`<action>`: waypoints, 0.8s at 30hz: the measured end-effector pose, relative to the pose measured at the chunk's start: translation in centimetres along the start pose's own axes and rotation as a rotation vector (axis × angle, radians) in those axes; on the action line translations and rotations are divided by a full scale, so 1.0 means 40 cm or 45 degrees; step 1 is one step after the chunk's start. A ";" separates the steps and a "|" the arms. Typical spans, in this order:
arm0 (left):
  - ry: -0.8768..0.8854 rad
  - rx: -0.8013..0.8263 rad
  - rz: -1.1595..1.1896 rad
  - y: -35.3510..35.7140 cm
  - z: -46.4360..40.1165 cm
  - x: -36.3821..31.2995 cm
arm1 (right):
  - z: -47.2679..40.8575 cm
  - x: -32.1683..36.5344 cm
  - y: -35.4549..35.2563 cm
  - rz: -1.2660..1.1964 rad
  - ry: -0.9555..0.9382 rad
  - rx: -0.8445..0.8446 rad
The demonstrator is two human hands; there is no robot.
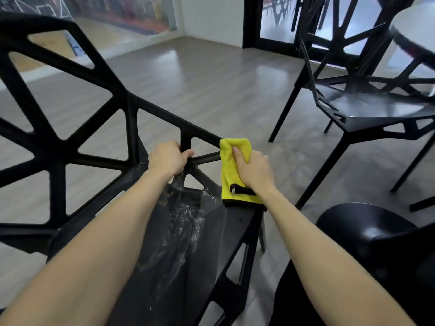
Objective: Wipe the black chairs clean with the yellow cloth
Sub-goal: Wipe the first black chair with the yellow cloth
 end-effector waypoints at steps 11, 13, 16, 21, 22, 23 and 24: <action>0.005 -0.083 -0.044 0.003 0.066 0.010 | -0.041 0.048 0.012 0.174 -0.417 -0.032; -0.002 -0.095 -0.038 0.006 0.078 0.020 | -0.055 0.033 -0.001 0.093 -0.377 -0.150; -0.027 -0.062 0.000 -0.011 0.077 0.003 | -0.072 0.040 -0.002 0.049 -0.319 -0.226; 0.080 0.259 0.255 -0.040 0.093 0.012 | -0.072 0.211 -0.082 0.267 -0.545 -0.366; 0.087 0.329 0.325 -0.047 0.108 0.029 | -0.066 0.265 -0.096 0.148 -0.652 -0.431; 0.092 0.347 0.347 -0.059 0.122 0.049 | -0.051 0.308 -0.089 0.039 -0.740 -0.425; 0.098 0.313 0.324 -0.076 0.136 0.070 | -0.033 0.333 -0.053 -0.010 -0.819 -0.301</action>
Point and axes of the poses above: each hand's wrist, its own z-axis away from the middle knuckle, its own y-axis out of the palm, x = y × z, the point moved 7 cm from there along -z, towards the middle knuckle, and after that the axes turned 5 degrees about -x, right-handed, at the moved point
